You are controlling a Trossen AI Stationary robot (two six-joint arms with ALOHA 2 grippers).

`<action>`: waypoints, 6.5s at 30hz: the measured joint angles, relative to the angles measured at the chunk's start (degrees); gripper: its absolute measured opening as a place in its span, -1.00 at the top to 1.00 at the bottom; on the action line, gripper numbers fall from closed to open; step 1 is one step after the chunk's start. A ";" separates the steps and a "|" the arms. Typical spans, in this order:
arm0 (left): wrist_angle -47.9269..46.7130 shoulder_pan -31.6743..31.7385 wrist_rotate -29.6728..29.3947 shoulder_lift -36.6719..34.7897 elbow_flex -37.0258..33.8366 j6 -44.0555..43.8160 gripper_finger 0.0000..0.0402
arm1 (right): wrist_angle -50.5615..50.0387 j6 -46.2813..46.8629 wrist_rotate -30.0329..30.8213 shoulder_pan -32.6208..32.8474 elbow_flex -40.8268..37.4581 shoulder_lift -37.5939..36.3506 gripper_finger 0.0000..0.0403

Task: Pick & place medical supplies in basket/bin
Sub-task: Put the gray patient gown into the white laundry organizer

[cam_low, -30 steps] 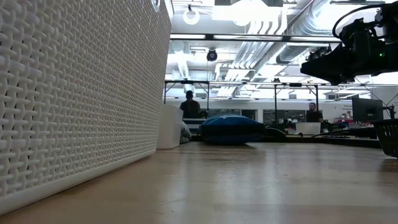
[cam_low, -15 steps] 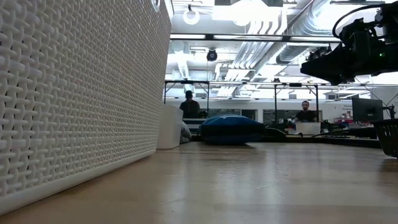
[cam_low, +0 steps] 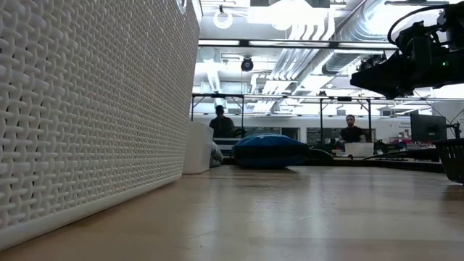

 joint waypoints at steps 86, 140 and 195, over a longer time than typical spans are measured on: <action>-30.57 4.00 -4.41 68.71 58.61 -3.74 -0.20 | 0.02 0.00 0.01 0.00 -0.01 0.00 0.31; -51.49 18.00 -3.64 70.08 58.50 0.98 -0.20 | 0.02 0.00 0.01 0.00 0.00 0.00 0.31; -25.68 23.31 4.95 58.00 32.04 -13.82 -0.97 | 0.02 0.00 0.01 -0.01 -0.01 -0.02 0.31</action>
